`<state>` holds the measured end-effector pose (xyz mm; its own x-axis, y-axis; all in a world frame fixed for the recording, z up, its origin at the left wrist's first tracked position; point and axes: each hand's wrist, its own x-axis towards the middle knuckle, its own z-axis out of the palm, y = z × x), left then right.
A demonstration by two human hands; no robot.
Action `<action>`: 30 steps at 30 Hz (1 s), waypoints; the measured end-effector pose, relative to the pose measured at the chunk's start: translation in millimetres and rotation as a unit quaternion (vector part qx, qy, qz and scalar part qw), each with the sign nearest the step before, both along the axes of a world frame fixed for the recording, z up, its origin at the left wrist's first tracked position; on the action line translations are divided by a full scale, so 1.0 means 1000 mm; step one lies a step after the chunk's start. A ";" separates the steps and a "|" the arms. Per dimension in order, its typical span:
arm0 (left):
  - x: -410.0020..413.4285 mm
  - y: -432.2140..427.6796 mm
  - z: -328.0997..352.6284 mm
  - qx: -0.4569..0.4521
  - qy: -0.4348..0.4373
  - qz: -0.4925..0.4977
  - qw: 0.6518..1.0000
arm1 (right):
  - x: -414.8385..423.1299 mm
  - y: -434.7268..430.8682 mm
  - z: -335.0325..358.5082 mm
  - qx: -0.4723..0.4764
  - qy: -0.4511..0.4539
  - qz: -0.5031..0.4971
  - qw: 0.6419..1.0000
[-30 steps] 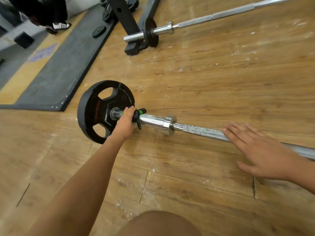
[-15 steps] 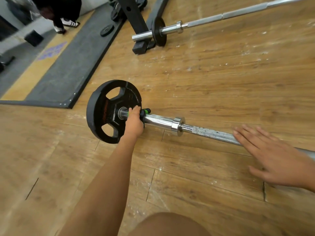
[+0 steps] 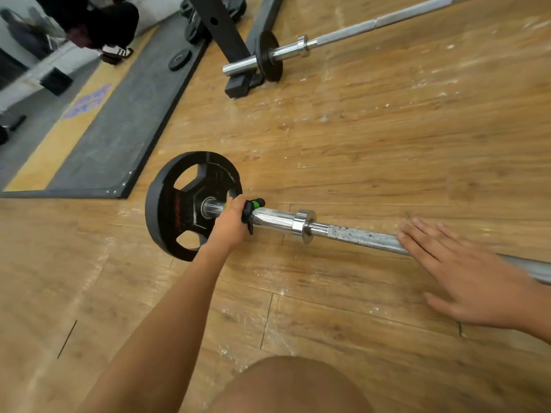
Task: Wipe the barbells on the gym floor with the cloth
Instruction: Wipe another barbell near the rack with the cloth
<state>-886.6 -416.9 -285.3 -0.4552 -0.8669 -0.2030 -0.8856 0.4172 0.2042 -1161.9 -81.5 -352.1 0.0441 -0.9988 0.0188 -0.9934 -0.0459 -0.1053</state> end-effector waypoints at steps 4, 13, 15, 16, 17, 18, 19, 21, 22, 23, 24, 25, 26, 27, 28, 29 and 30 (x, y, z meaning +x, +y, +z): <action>-0.005 -0.001 -0.004 -0.010 -0.007 0.029 1.000 | 0.004 0.005 0.005 0.002 -0.002 0.000 1.000; 0.008 0.006 -0.008 0.007 -0.020 0.018 1.000 | 0.017 0.013 0.006 0.004 -0.012 0.006 1.000; 0.008 0.015 -0.015 0.014 -0.011 0.014 1.000 | 0.019 0.016 0.006 0.009 -0.016 0.007 1.000; 0.011 0.018 -0.018 0.019 -0.010 -0.002 1.000 | 0.020 0.017 0.006 0.007 -0.016 0.007 1.000; 0.014 0.020 -0.017 0.023 -0.018 -0.019 0.999 | 0.021 0.018 0.005 0.008 -0.017 0.007 1.000; 0.017 0.018 -0.015 0.027 -0.029 -0.028 0.999 | 0.023 0.019 0.005 0.009 -0.019 0.008 1.000; 0.020 0.015 -0.013 0.026 -0.034 -0.027 0.999 | 0.024 0.018 0.005 0.012 -0.019 0.010 1.000; 0.019 0.013 -0.012 0.011 -0.023 0.002 1.000 | 0.025 0.018 0.006 0.012 -0.018 0.012 1.000; 0.017 0.018 -0.012 0.002 -0.010 0.015 1.000 | 0.025 0.018 0.007 0.013 -0.018 0.013 1.000; 0.016 0.025 -0.015 -0.002 0.010 0.019 1.000 | 0.026 0.018 0.007 0.017 -0.019 0.013 1.000; 0.016 0.033 -0.018 -0.005 0.028 0.014 0.999 | 0.027 0.019 0.007 0.018 -0.021 0.012 1.000; 0.019 0.038 -0.021 -0.003 0.039 0.003 0.999 | 0.028 0.020 0.006 0.018 -0.024 0.010 1.000; 0.024 0.041 -0.023 0.001 0.037 -0.012 0.999 | 0.029 0.022 0.006 0.015 -0.027 0.008 0.999; 0.030 0.041 -0.021 0.005 0.027 -0.019 0.999 | 0.030 0.023 0.005 0.012 -0.029 0.008 0.999; 0.034 0.037 -0.019 0.007 0.019 -0.018 1.000 | 0.031 0.025 0.005 0.011 -0.030 0.010 0.999; 0.037 0.030 -0.016 0.008 0.016 -0.010 1.000 | 0.032 0.026 0.005 0.010 -0.030 0.013 0.999; 0.038 0.026 -0.014 0.008 0.022 0.004 1.000 | 0.033 0.026 0.005 0.009 -0.029 0.016 0.999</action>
